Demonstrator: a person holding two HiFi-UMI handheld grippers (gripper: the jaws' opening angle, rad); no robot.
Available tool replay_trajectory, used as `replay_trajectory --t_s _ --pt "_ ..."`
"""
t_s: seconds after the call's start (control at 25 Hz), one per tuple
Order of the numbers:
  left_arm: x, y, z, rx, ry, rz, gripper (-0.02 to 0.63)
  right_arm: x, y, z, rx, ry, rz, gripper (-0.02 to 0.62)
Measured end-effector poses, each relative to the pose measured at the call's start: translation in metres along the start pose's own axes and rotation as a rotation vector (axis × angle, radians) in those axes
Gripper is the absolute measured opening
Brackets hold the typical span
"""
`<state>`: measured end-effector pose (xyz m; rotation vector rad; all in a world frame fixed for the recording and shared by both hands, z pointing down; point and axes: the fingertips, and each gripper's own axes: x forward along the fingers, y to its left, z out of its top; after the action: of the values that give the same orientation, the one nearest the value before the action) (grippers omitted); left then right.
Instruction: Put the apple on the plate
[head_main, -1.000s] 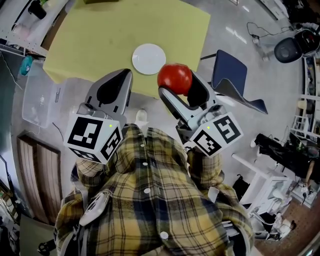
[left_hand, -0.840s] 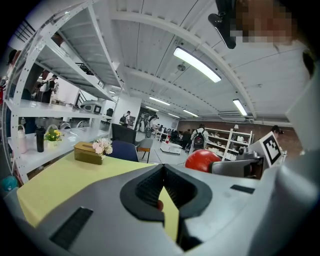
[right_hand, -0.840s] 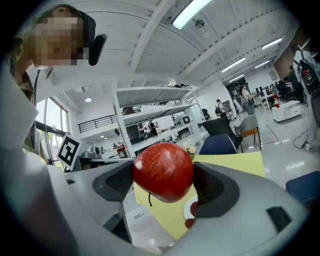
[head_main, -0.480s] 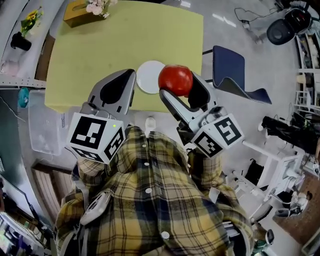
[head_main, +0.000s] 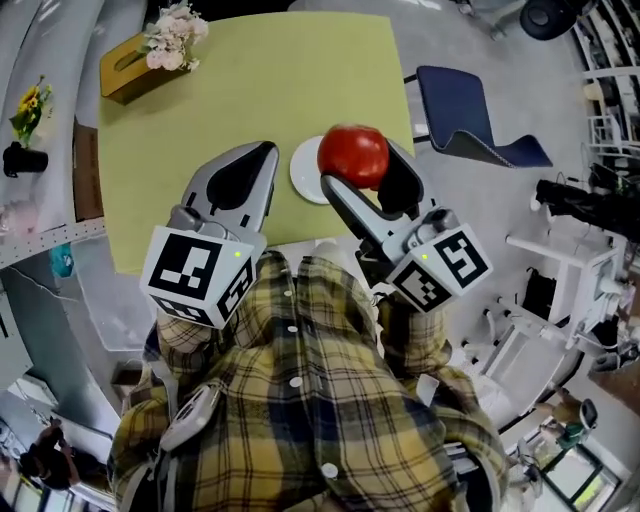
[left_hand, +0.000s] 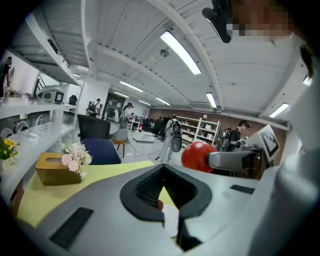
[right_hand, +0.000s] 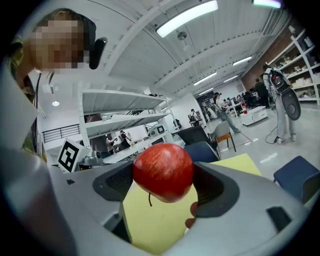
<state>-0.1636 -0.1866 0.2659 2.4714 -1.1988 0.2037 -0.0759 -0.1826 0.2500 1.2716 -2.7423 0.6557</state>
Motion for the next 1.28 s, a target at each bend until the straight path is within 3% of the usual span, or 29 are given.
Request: replay_trajectory --t_s 0.2,0.52,0.76,1.28 --pt "0.009 0.013 -0.005 0.012 0.054 -0.082 0.006 0.009 -0.002 -0.002 0.044 -0.032 -0.08 0.365" --pt "0.033 0.003 -0.011 0.017 0.1 -0.15 0.006 0.003 -0.019 -0.004 0.066 -0.007 -0.145 0.365" --pt "0.055 0.005 -0.017 -0.002 0.121 -0.15 0.006 0.009 -0.042 -0.009 0.065 0.045 -0.162 0.365" --pt "0.091 0.009 -0.047 0.006 0.156 -0.108 0.006 0.022 -0.074 -0.053 0.074 0.157 -0.111 0.365"
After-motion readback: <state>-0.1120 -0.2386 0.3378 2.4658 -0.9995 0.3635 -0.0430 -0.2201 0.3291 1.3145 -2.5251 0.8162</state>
